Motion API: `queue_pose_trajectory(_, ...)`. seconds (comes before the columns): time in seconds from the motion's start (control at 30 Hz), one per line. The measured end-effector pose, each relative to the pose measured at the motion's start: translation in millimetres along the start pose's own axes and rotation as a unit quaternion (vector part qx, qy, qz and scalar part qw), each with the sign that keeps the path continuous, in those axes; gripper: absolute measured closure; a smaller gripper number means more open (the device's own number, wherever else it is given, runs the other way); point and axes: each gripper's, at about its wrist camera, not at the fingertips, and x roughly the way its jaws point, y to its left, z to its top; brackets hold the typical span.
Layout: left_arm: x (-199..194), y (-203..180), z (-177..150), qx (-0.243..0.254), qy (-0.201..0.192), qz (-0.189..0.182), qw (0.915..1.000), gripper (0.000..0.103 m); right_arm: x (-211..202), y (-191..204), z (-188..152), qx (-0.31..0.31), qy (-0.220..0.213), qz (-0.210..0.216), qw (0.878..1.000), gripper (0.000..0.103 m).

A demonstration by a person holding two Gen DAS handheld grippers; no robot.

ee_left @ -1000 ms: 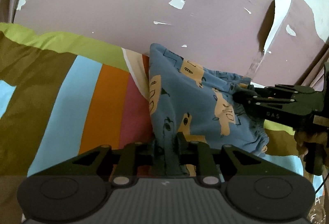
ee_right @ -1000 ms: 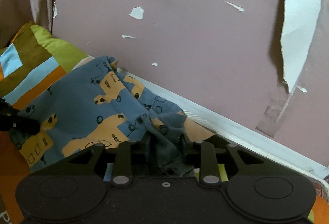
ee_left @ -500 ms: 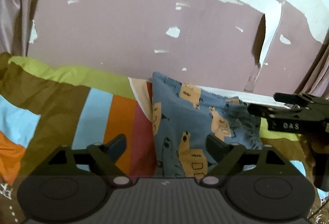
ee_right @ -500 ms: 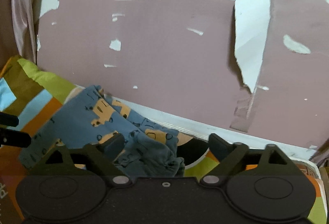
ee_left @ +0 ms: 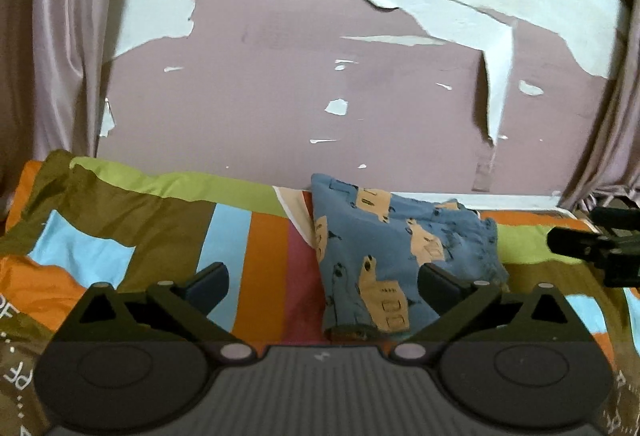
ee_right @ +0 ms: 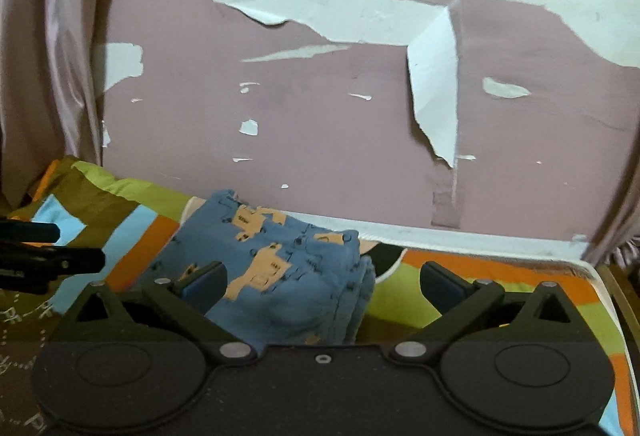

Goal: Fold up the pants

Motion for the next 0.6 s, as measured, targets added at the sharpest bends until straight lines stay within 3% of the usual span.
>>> queue_pose_trajectory(0.27,-30,1,-42,0.006,0.004,-0.022,0.9997,0.0,-52,-3,-52,0.091,0.006,-0.01,0.996,0.001)
queue_pose_trajectory(0.6,-36,7,-68,-0.002,0.032,-0.024,0.9992,0.0,-68,17,-93,0.094,0.053,0.006,0.994,0.001)
